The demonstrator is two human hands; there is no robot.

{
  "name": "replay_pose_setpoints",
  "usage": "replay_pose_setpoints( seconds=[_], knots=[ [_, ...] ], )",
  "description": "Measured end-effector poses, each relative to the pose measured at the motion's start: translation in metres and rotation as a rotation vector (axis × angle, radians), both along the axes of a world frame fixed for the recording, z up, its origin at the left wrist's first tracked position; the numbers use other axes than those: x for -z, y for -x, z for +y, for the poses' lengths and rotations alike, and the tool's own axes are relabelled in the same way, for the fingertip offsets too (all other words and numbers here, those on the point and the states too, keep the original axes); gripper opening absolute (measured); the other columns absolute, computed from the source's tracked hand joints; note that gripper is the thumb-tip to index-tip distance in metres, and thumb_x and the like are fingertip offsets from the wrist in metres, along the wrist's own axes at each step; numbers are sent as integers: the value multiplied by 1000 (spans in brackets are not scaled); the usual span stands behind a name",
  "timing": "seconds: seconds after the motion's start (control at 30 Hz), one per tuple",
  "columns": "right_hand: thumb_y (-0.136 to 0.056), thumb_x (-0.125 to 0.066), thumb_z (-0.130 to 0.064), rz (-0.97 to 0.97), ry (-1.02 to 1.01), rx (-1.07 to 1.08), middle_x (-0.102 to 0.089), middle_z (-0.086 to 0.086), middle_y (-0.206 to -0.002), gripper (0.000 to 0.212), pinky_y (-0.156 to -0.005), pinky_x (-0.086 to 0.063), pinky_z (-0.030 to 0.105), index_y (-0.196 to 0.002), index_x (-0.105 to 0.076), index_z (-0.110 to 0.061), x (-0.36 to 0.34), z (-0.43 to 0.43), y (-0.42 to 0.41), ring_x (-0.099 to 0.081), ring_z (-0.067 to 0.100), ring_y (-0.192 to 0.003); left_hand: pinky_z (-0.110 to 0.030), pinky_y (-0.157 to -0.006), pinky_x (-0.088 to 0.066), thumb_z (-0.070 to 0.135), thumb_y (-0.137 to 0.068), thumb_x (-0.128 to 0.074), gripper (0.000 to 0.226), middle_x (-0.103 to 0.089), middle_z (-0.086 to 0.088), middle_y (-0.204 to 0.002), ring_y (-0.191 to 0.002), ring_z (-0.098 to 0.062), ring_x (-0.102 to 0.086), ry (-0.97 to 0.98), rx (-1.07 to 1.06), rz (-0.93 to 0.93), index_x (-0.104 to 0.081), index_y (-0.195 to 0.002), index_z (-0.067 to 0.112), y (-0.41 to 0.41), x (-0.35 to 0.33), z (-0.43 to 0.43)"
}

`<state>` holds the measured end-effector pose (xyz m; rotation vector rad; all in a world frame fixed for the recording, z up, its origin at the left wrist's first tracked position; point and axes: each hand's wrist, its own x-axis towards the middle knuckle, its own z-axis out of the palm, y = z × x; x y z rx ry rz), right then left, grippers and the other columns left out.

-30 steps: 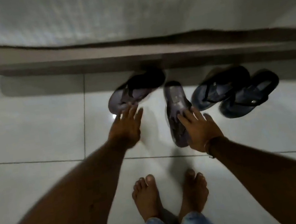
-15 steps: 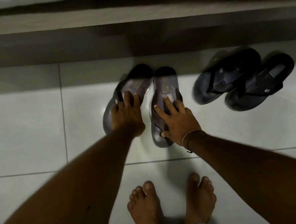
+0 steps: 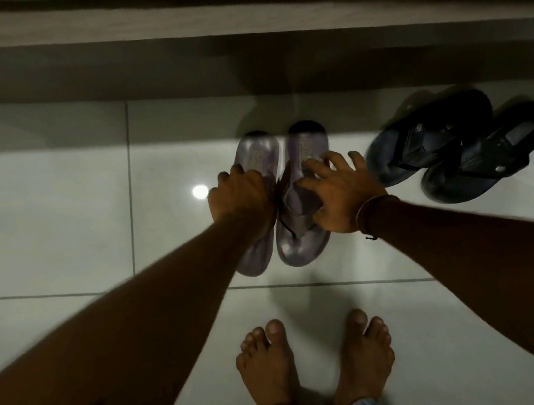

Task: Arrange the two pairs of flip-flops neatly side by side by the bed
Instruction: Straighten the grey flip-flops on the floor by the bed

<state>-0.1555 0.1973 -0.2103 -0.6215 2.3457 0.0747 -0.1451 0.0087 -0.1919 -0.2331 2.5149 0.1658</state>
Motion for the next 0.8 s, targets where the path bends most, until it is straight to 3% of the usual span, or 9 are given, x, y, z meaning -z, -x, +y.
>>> replay_pose_setpoints(
  seconds=[0.1,0.17,0.27,0.4,0.53,0.67,0.8],
  knots=[
    [-75,-59,-68,-52,-24,35,-20,7,-172,87,-120,-23,63,-154,-38,-37,1,-4,-6,-23,43,-152,-50,-100,-45,60,-101,-43,69,-42,-19,-151,-135,-37,-44,107,-25,-182,-46,-149,10,0,11,37],
    [-72,-65,-66,-82,24,139,-21,7,-170,91,-118,-30,56,-154,-39,-36,0,-13,-18,-26,45,-149,-55,-109,-39,53,-103,-47,78,-23,-26,-163,-145,-42,-33,187,-17,-253,-25,-160,4,-5,19,58],
    [-72,-69,-67,-107,63,273,-33,6,-163,94,-110,-39,50,-154,-39,-33,-3,-29,-38,-38,44,-136,-60,-118,-29,41,-105,-50,81,-10,-24,-170,-153,-42,-24,207,21,-173,-9,-164,3,-18,28,63],
    [-76,-75,-57,-140,128,396,-44,5,-153,81,-101,-43,48,-146,-46,-28,-2,-35,-53,-44,41,-125,-60,-122,-28,38,-103,-53,76,-16,-15,-170,-151,-38,-29,181,189,-24,-15,-163,11,-30,36,36],
    [-78,-77,-49,-150,132,374,-38,4,-158,79,-102,-46,47,-146,-45,-26,-1,-34,-57,-42,40,-129,-56,-117,-34,39,-103,-53,73,-20,-13,-169,-146,-36,-36,175,244,-5,-18,-161,13,-28,33,26],
    [-79,-73,-52,-167,134,360,-22,3,-167,80,-108,-40,48,-149,-42,-28,4,-32,-56,-29,41,-142,-57,-123,-26,44,-104,-51,81,-9,-13,-174,-145,-36,-44,167,156,-28,-8,-165,13,-33,35,27],
    [-80,-72,-49,-122,142,265,-16,2,-169,77,-112,-37,49,-148,-44,-28,7,-30,-48,-22,41,-148,-58,-125,-23,45,-101,-57,87,-5,-12,-175,-143,-36,-48,163,-74,-48,-7,-166,16,-40,39,38]
  ],
)
